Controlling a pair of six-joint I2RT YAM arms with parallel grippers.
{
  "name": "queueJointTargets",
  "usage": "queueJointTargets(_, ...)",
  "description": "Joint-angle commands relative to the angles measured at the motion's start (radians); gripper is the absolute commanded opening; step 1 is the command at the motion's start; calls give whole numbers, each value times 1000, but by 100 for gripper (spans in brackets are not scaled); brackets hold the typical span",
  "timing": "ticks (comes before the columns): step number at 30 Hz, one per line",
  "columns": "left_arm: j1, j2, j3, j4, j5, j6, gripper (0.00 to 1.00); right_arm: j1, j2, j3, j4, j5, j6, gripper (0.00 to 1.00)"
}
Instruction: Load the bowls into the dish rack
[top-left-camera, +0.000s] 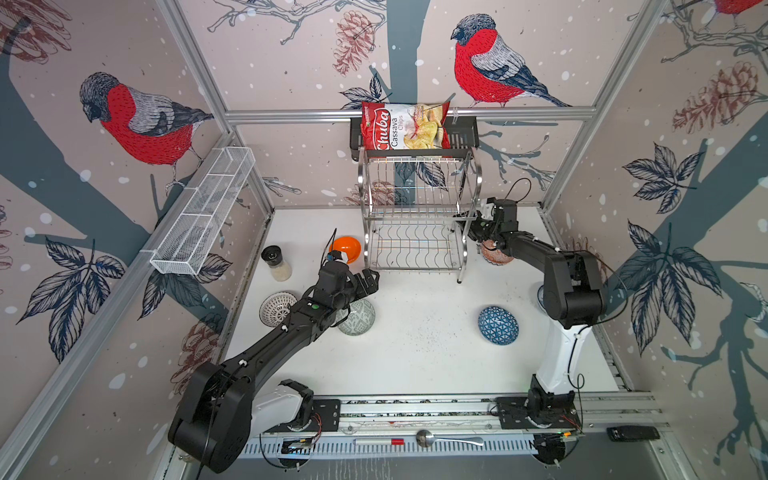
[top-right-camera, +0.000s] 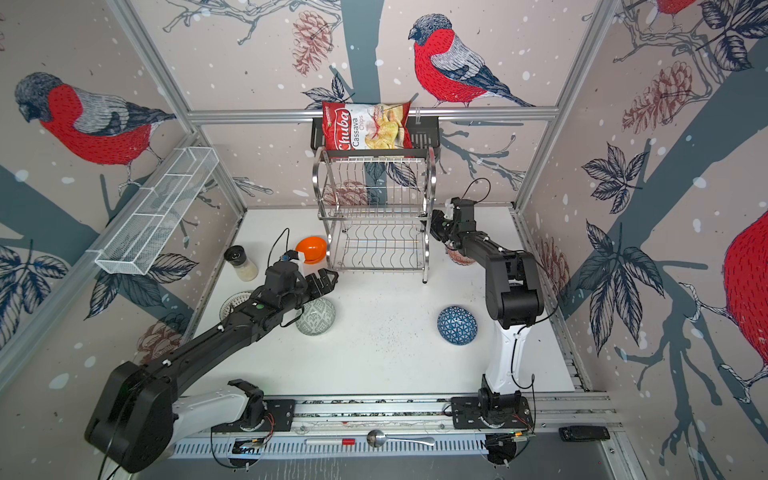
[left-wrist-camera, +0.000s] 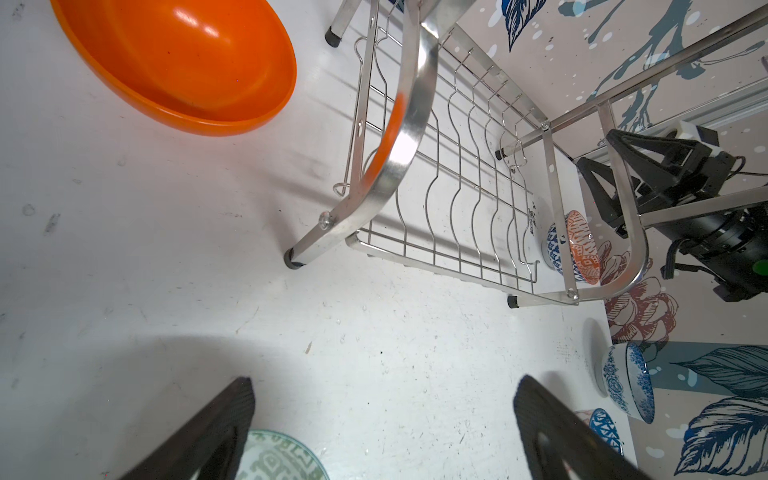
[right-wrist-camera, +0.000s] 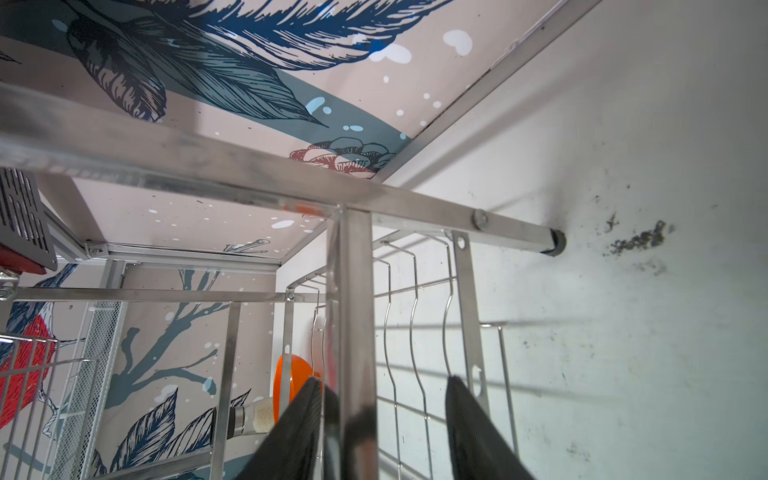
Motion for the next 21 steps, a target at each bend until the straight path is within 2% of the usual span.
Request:
queueJointTargets(1,1,-20,0,-19,9,-1,98,1,-42,-10,6,22,-23,57)
queueJointTargets(8,2,-83,-6,-70,-14,-8,98,0,-147,-76,-25,78,-56,78)
queueJointTargets(10,1,-100,-17,-73,-16,-3,98,-1,-179,-102,-37,101,-64,86)
queueJointTargets(12,1,-110,-19,-93,-22,13,98,-5,-212,-128,-47,117,-73,100)
queueJointTargets(21,1,-131,30,-283,-87,54,98,-11,-405,-332,-44,237,-112,100)
